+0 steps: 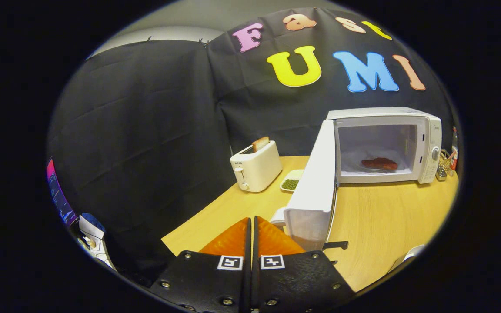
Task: Open the microwave, put the food inside, and close the microwave door.
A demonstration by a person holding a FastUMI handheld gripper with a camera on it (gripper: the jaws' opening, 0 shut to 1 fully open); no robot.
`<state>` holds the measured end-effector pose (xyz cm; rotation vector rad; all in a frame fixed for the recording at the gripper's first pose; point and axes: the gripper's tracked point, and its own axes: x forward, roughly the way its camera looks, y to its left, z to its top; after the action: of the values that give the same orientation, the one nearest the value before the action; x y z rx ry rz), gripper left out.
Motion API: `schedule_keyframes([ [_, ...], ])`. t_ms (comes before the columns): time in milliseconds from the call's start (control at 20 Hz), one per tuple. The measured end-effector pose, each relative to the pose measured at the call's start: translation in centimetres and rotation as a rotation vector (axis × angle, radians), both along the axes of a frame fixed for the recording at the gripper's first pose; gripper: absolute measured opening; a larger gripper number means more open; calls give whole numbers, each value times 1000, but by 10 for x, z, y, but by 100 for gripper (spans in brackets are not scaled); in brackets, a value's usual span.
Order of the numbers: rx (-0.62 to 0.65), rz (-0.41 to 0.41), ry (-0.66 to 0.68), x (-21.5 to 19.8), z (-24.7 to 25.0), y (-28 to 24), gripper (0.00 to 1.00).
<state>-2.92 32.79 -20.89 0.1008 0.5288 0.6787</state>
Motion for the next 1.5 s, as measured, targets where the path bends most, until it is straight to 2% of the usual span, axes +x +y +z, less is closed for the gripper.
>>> schedule_keyframes([
  [350, -51, -12, -41, 3, 5, -39, 1],
  [650, -83, -61, -50, 22, 4, -79, 1],
  [1500, -141, -277, -35, 125, -2, -195, 1],
])
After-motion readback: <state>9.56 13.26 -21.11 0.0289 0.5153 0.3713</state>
